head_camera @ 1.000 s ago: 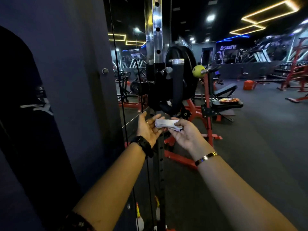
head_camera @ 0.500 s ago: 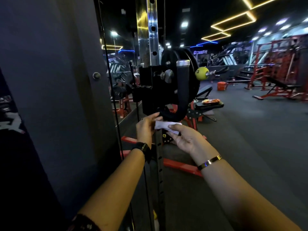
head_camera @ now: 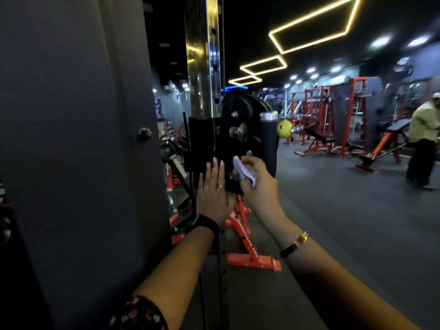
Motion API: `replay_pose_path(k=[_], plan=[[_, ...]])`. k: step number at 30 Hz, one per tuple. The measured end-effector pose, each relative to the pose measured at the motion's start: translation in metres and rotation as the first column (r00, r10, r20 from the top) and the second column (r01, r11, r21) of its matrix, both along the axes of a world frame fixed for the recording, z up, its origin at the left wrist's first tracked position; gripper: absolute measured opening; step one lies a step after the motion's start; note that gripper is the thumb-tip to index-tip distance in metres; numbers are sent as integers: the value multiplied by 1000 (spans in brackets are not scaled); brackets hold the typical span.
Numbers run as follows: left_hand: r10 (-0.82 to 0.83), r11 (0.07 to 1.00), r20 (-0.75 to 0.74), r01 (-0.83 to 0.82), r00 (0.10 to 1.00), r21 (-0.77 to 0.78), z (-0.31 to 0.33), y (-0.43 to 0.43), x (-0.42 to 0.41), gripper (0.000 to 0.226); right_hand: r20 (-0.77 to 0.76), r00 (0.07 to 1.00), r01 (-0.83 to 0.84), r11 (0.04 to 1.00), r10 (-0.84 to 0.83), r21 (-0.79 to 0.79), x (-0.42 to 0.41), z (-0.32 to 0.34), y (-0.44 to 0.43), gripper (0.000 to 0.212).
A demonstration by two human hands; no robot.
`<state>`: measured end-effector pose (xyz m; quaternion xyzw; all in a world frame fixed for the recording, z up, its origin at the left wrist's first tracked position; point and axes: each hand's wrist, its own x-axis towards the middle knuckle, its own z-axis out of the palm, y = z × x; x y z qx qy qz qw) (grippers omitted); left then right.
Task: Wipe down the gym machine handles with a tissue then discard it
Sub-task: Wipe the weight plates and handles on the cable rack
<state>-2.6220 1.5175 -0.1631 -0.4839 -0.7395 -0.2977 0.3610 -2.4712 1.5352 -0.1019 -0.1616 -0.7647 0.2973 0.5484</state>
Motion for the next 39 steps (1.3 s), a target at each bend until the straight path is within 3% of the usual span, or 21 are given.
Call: replay_pose_path(k=[2,3,4,6,7,9,13,16,18,20,22,25,28,32,35,39], plan=[[-6,1000,-19,5,1000,-21,4,4,-7,85,101,995,-5,983,-14,182,-9,3,3,46],[-13,1000,-12,13,1000,-26,4,8,-10,84,202,974,42,956,-104,290,-15,2,4,45],[-8,999,-1,8,1000,-46,1,9,-12,84,309,910,125,891,-278,436,-23,-3,8,42],[36,996,15,-35,999,-87,-3,11,-12,86,381,705,274,725,-598,631,-39,-19,13,37],[64,993,28,-61,998,-101,-6,15,-15,87,412,610,308,682,-677,664,-45,-28,13,35],[79,991,67,-72,995,-113,-13,17,-23,79,432,528,316,641,-731,699,-55,-39,7,35],[43,992,64,-35,997,-118,-21,18,-28,72,447,449,298,601,-774,741,-80,-39,4,46],[1,997,103,7,995,-72,-20,16,-24,76,519,396,268,636,-758,724,-92,-35,6,57],[7,990,162,16,987,-143,-23,20,-26,73,428,373,234,529,-823,816,-86,-40,12,60],[3,993,159,16,987,-120,-28,25,-29,72,322,365,182,406,-874,896,-66,-48,18,56],[-57,996,201,68,978,-49,-27,24,-25,87,229,300,244,307,-926,920,-42,-51,16,54],[-104,993,232,114,967,-28,-24,23,-21,98,236,170,316,280,-957,906,-34,-53,3,59],[-70,996,206,79,976,-34,-26,23,-22,92,344,199,325,393,-918,860,-55,-54,-7,58],[8,996,136,5,991,-95,-27,26,-24,79,354,387,291,477,-852,829,-81,-52,2,61],[9,991,141,10,990,-136,-27,23,-20,78,292,386,278,412,-875,868,-77,-60,11,61],[-61,998,38,62,997,-26,-34,27,-20,84,117,389,173,198,-914,965,-33,-67,28,55]])
